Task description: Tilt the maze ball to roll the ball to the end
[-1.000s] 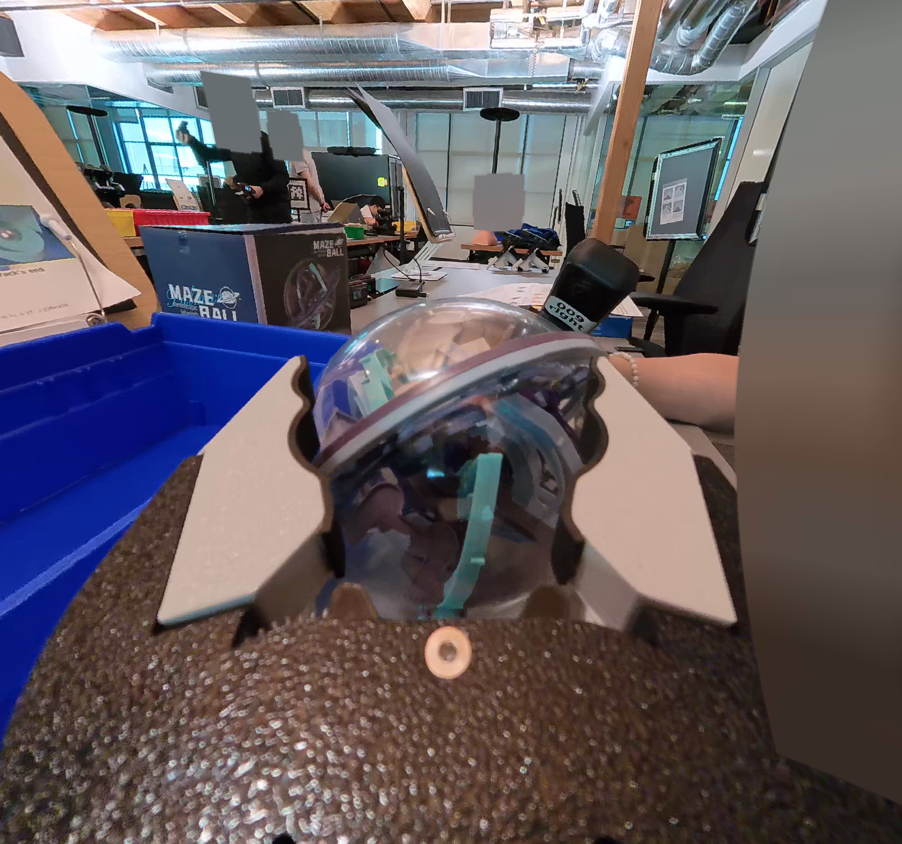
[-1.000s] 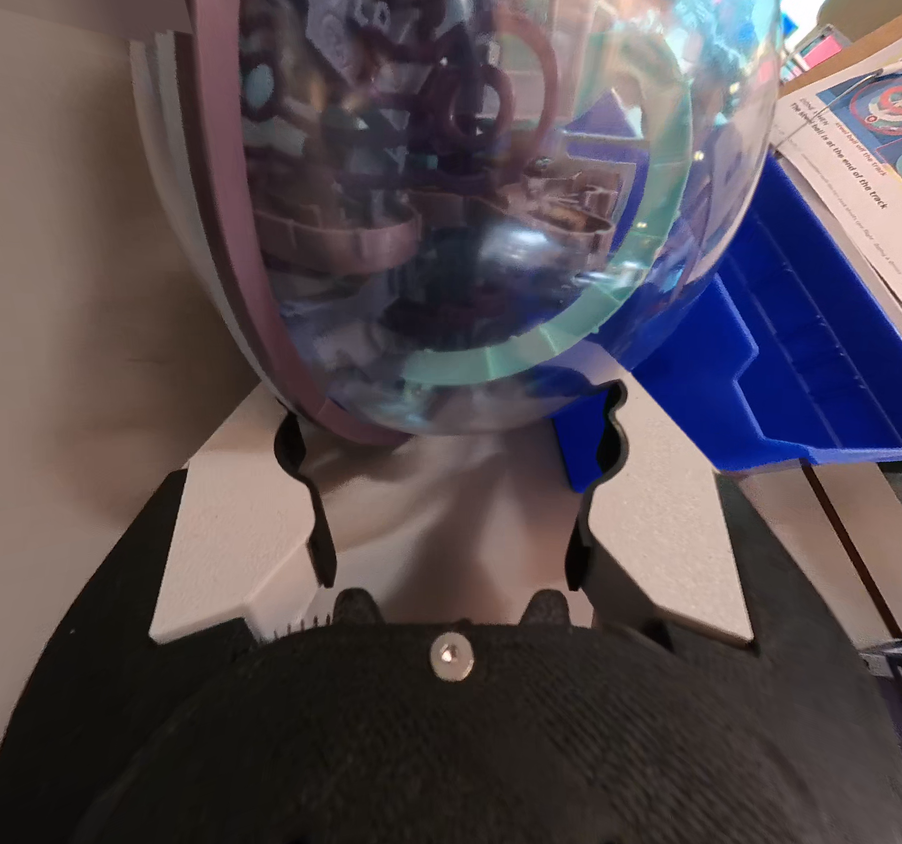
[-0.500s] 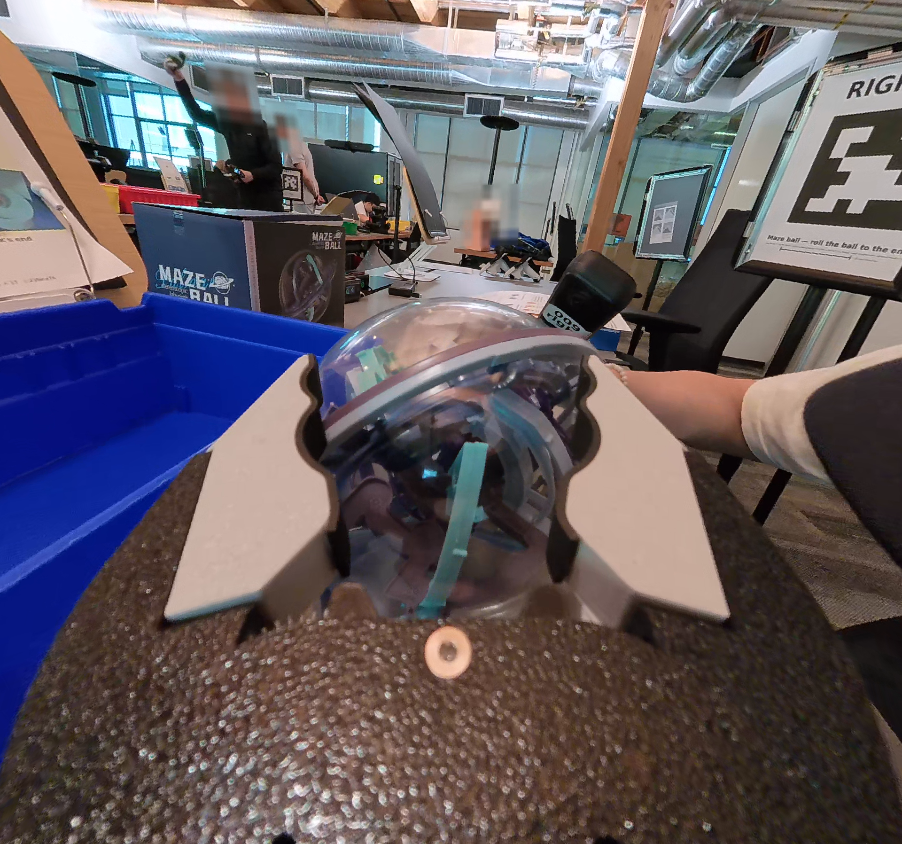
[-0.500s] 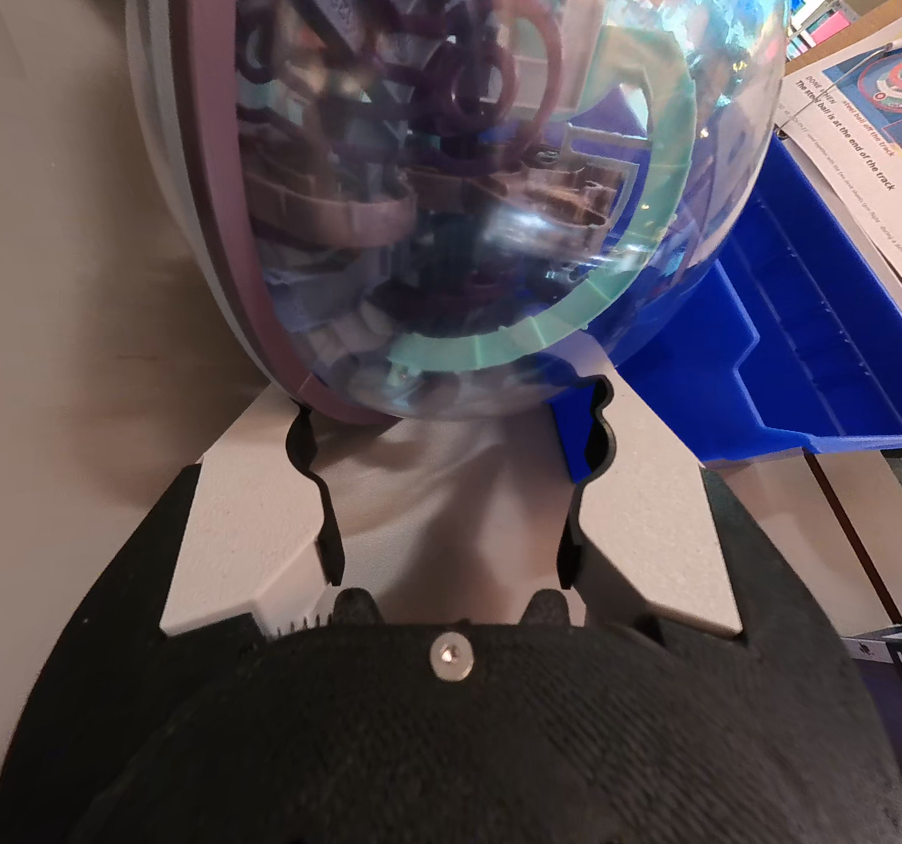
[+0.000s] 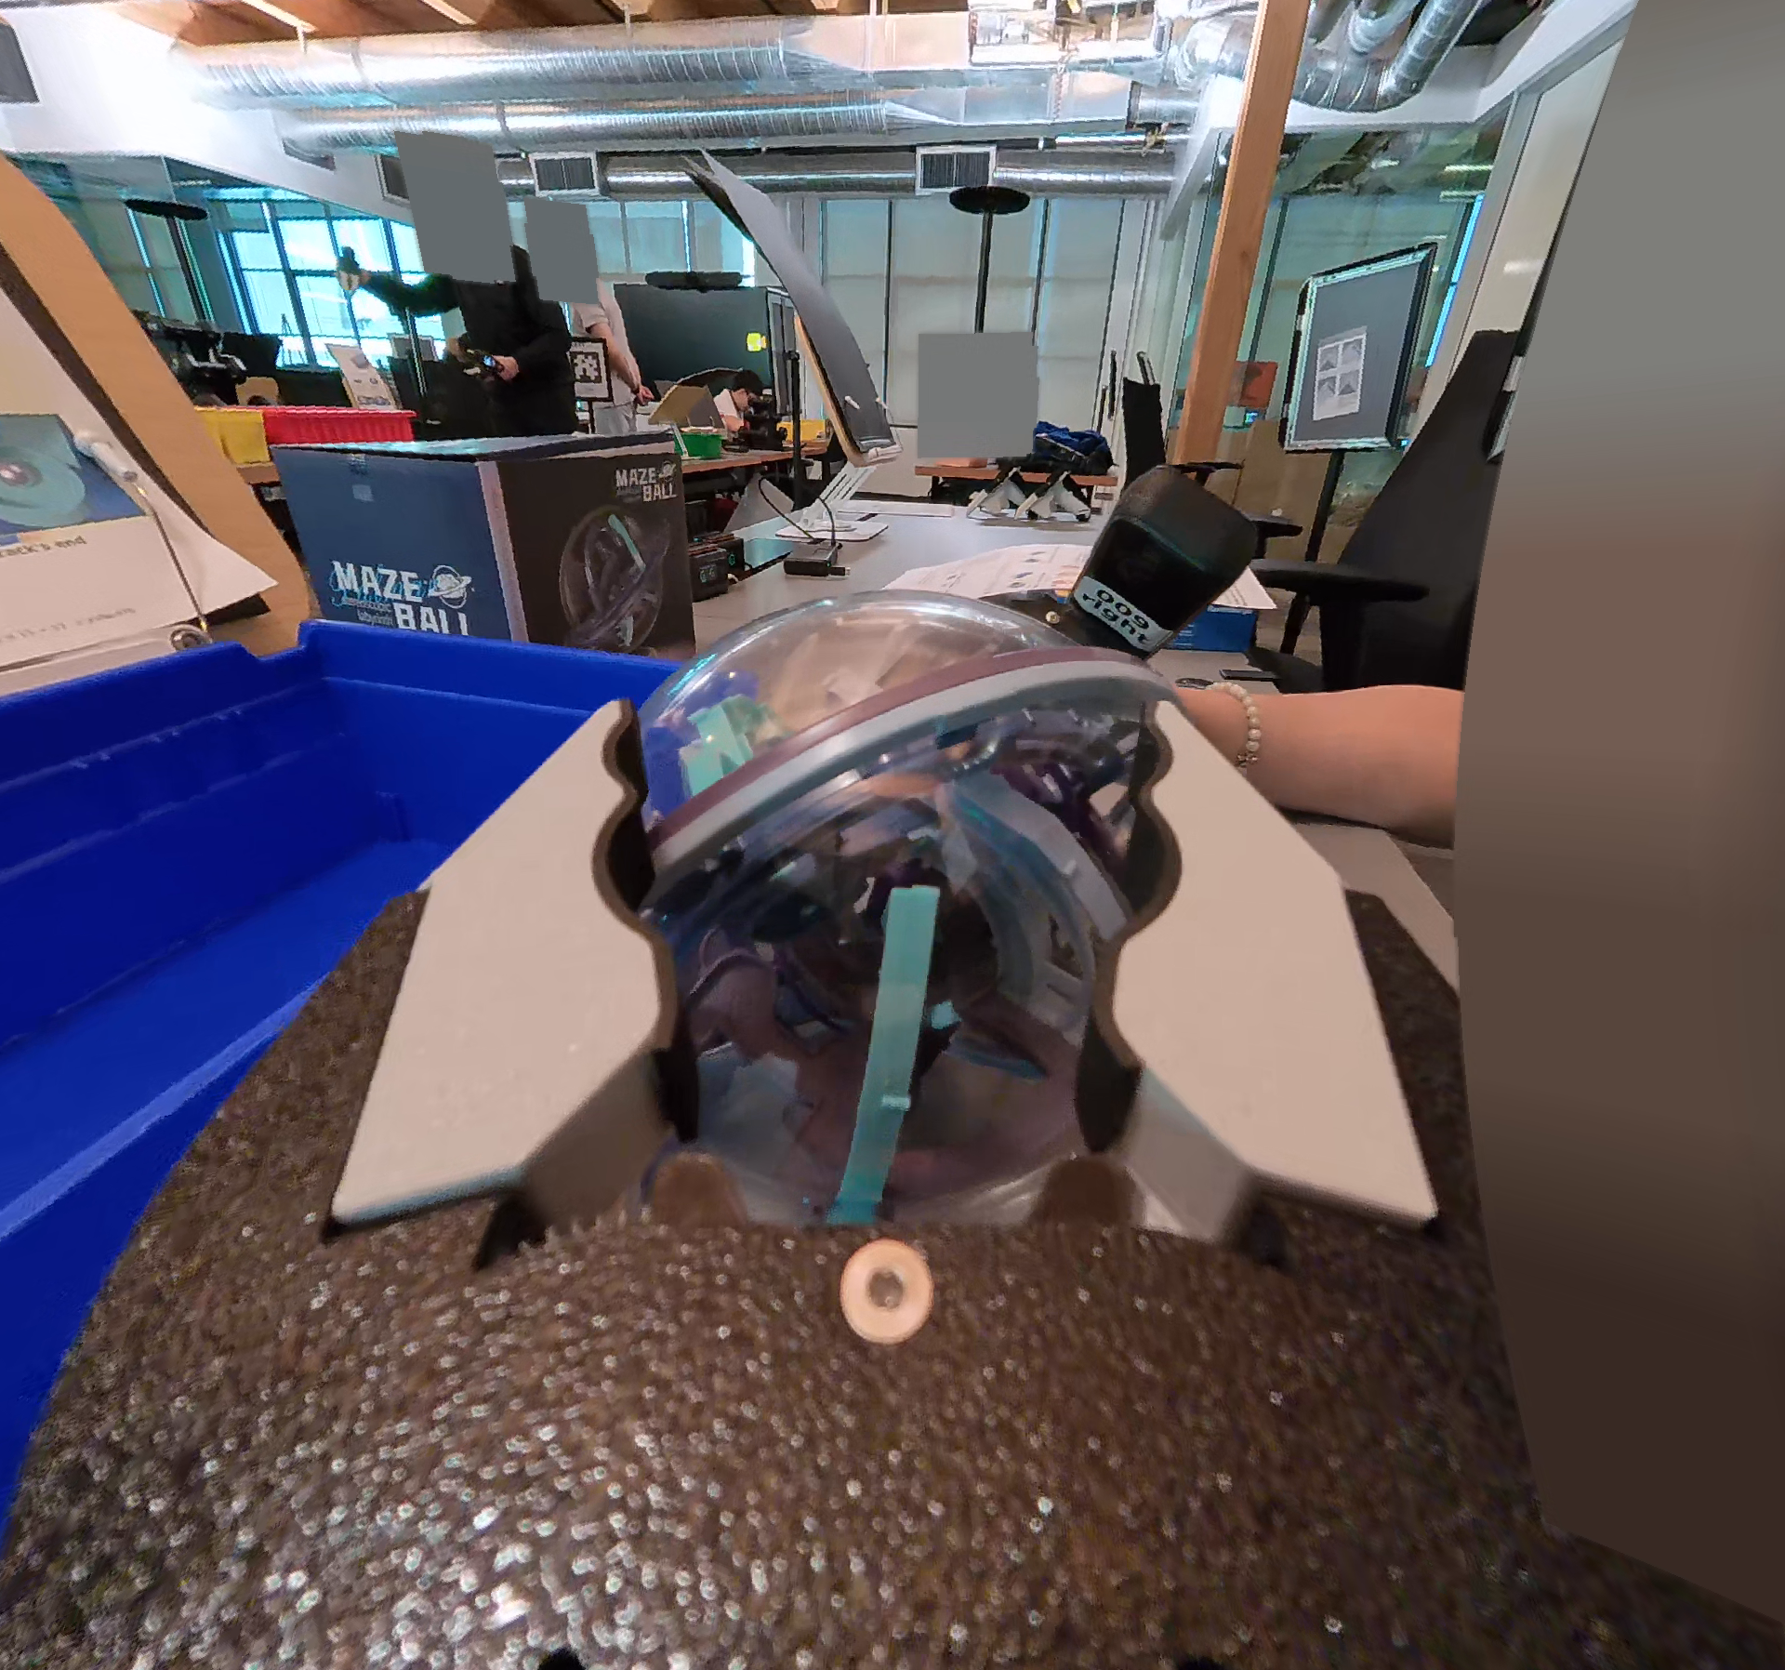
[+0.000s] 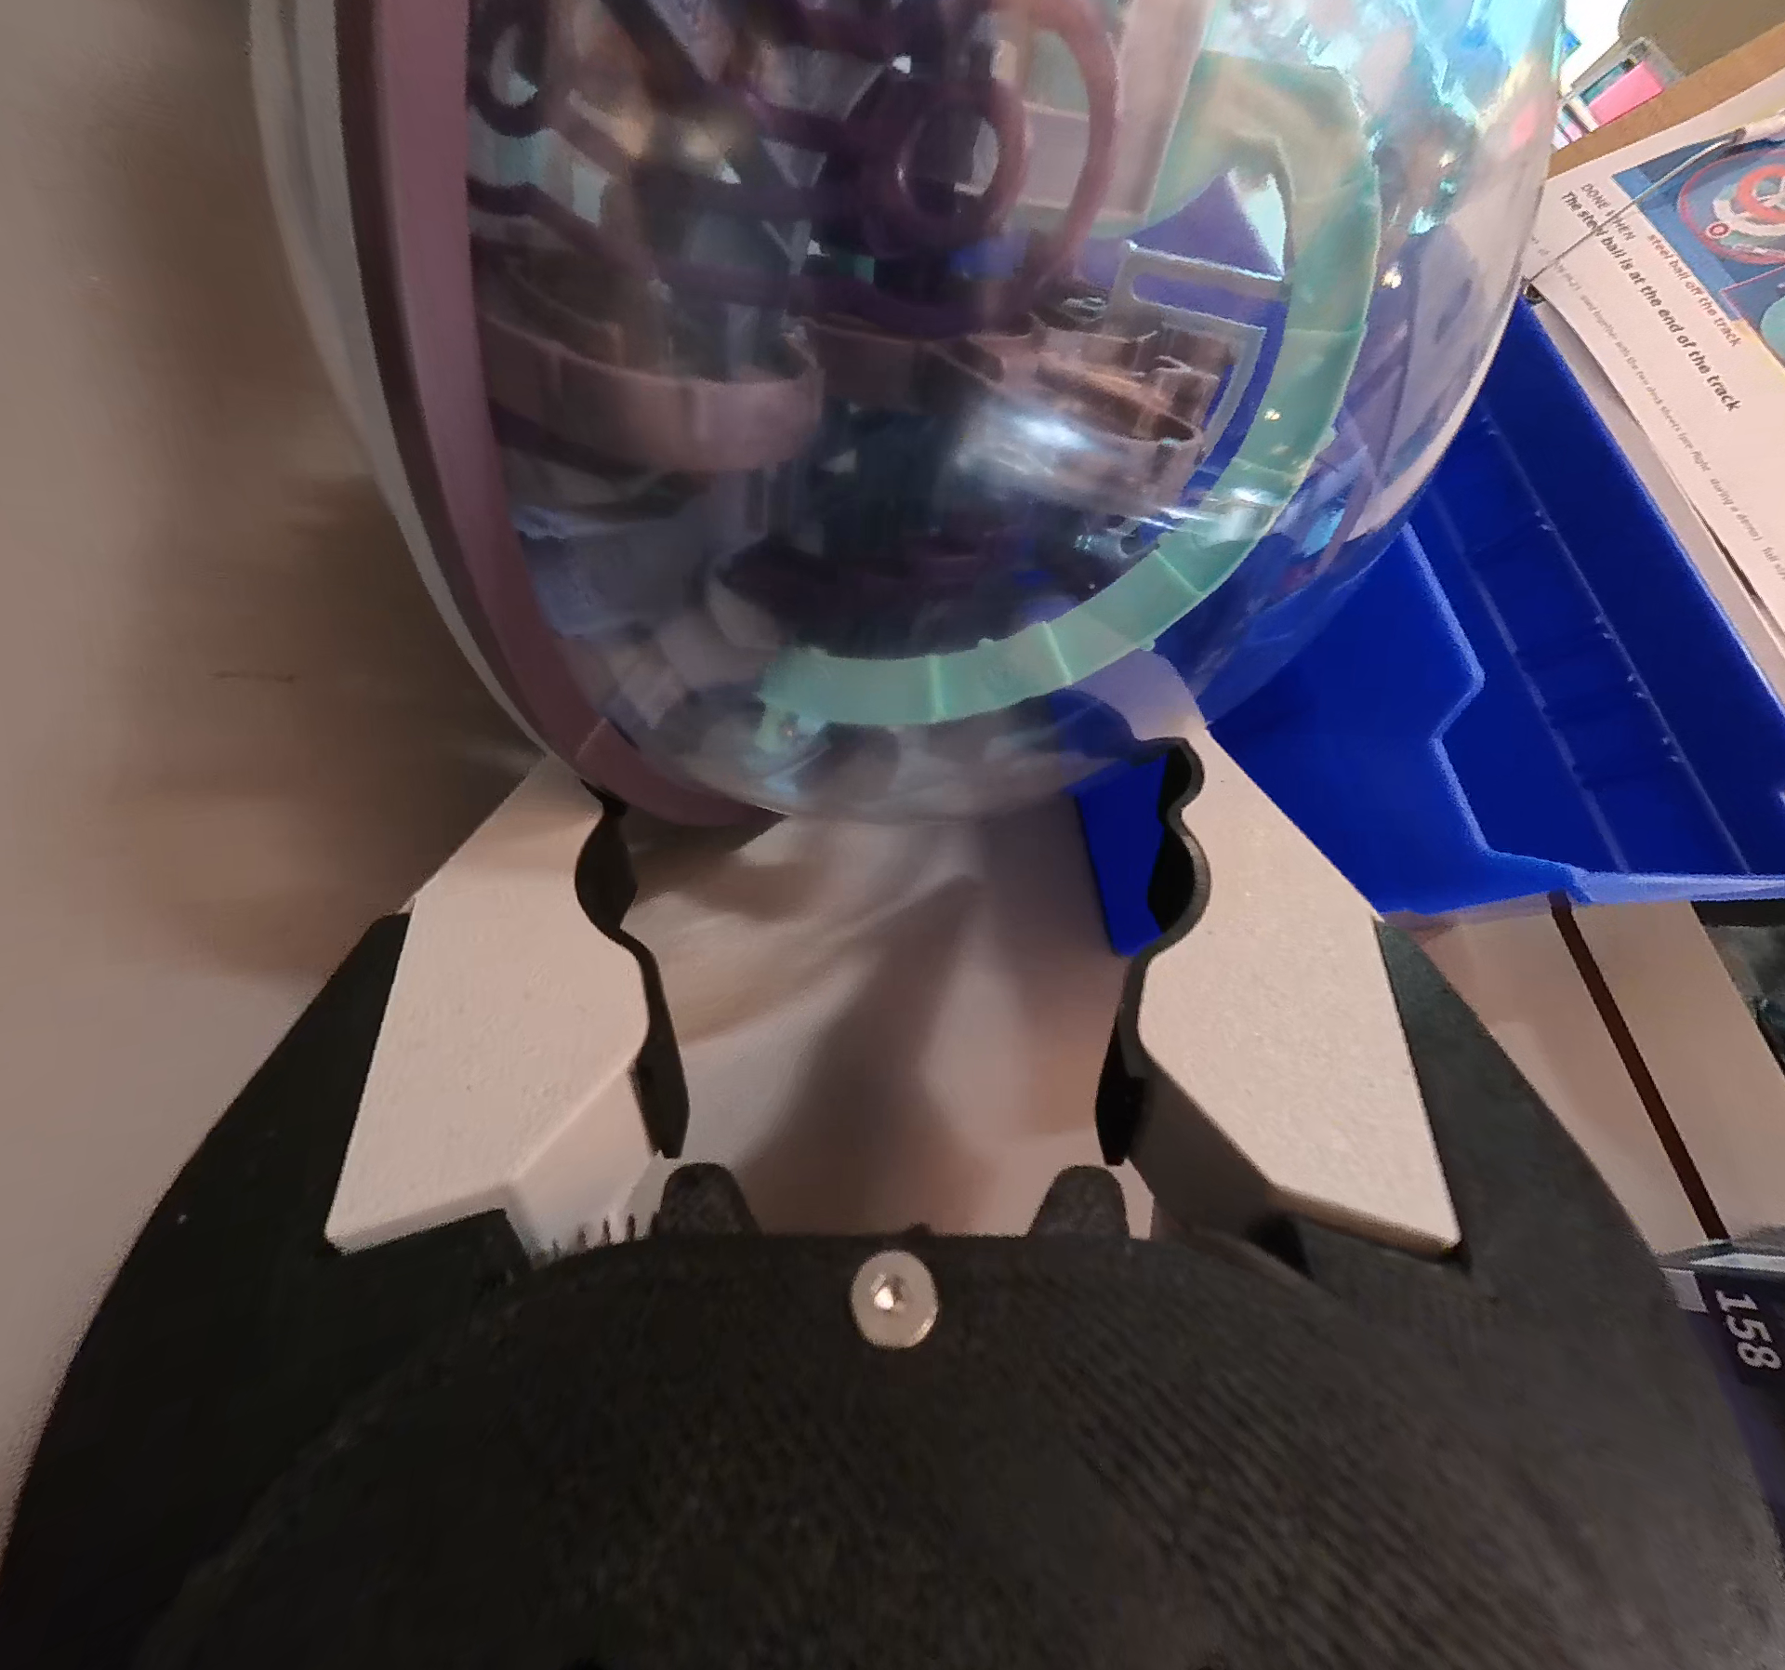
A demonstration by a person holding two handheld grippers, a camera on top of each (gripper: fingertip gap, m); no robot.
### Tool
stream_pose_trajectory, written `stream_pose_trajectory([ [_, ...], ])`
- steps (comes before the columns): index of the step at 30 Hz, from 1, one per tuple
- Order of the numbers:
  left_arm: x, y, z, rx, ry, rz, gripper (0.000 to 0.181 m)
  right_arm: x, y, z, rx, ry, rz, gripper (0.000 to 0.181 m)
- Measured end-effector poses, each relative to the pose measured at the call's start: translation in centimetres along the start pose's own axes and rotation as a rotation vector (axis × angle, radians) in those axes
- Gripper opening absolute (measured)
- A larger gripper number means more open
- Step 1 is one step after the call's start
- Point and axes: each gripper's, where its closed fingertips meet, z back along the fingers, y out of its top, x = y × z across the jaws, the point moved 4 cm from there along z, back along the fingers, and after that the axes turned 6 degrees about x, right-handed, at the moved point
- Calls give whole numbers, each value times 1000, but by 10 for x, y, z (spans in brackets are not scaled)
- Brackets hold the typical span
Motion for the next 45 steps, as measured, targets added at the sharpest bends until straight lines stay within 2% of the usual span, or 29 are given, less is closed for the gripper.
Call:
stream_pose_trajectory([
  [9, 3, 1, 0, -2, -15, -36, 94, 0, 1, 1, 1, -9, 28, 109],
  [15, -1, 1, -1, -5, 28, 22, 94, 1, -2, 1, 8, 13, -20, 107],
  [22, 6, 7, -4, -51, 69, -37, 82, 1, -3, 1, 8, 31, -30, 107],
  [29, 12, 7, -4, -61, 22, -58, 79, -1, -3, 4, 38, 71, -10, 106],
  [33, 18, 9, -3, -51, -24, -63, 68, -3, -3, 7, 53, 101, 4, 106],
  [40, 24, 11, -2, -37, -74, -70, 62, -6, -3, 10, 65, 131, 13, 105],
  [45, 32, 14, -2, -22, -110, -115, 48, -9, -2, 13, 86, 154, 35, 105],
])
